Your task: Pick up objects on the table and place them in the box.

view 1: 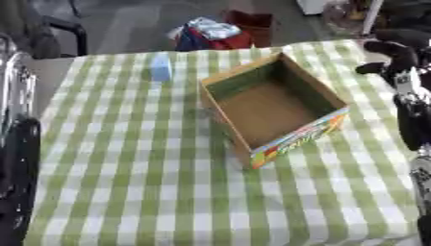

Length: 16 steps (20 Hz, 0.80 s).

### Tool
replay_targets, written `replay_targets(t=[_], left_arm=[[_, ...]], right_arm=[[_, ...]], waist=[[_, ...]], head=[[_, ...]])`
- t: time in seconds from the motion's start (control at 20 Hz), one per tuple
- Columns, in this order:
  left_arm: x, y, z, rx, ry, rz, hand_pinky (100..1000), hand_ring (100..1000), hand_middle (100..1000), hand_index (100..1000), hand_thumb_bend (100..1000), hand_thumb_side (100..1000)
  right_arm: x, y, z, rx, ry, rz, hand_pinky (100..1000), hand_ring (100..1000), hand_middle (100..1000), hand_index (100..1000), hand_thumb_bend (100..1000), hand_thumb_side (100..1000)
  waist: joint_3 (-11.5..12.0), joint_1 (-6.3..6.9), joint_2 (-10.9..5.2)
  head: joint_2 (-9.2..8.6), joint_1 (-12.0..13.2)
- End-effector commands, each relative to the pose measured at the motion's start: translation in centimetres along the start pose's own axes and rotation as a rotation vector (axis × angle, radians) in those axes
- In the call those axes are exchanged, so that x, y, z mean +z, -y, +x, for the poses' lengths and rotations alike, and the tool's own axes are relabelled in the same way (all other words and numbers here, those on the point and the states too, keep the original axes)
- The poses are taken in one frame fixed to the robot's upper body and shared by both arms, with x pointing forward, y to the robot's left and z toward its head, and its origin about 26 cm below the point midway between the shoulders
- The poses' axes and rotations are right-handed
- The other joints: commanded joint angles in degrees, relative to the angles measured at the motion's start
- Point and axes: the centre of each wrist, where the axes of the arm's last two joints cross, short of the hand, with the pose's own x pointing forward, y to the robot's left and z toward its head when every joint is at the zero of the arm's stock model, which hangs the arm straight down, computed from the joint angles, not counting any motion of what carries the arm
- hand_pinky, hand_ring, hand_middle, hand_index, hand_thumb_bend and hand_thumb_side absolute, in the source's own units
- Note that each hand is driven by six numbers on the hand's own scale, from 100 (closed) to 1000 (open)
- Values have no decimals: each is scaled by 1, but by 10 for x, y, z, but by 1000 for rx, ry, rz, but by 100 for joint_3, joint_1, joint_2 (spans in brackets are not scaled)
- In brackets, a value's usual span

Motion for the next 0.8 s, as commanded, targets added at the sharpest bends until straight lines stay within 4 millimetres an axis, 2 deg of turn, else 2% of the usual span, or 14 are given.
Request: replay_targets(t=[0.05, 0.2, 0.45, 0.6, 0.8], left_arm=[[-28, -16, 4, -117, 34, 70, 723, 722, 728, 810, 100, 641], [-51, -16, 2, -196, 22, 126, 719, 713, 720, 809, 100, 646], [-82, 2, -5, -306, -24, 118, 735, 727, 728, 827, 100, 648], [-89, 7, -20, -397, -105, 56, 751, 745, 745, 844, 100, 654], [-84, 9, -47, -539, -242, -50, 765, 757, 755, 856, 100, 663]], right_arm=[[-5, -2, 4, -6, 17, 29, 612, 768, 720, 738, 100, 333], [-7, -3, 5, -12, 24, 46, 612, 769, 720, 738, 100, 333], [-12, -3, 9, -2, 43, 59, 612, 769, 720, 739, 100, 333], [-14, -3, 11, 0, 50, 67, 612, 769, 721, 739, 100, 332], [-15, -4, 12, -2, 55, 77, 612, 769, 721, 739, 100, 332]], waist=[[-84, 5, -62], [-243, 47, -19], [-411, 121, 82], [-485, 171, 106], [-566, 203, 122]], head=[[27, 142], [27, 276], [27, 400], [27, 459], [27, 500]])
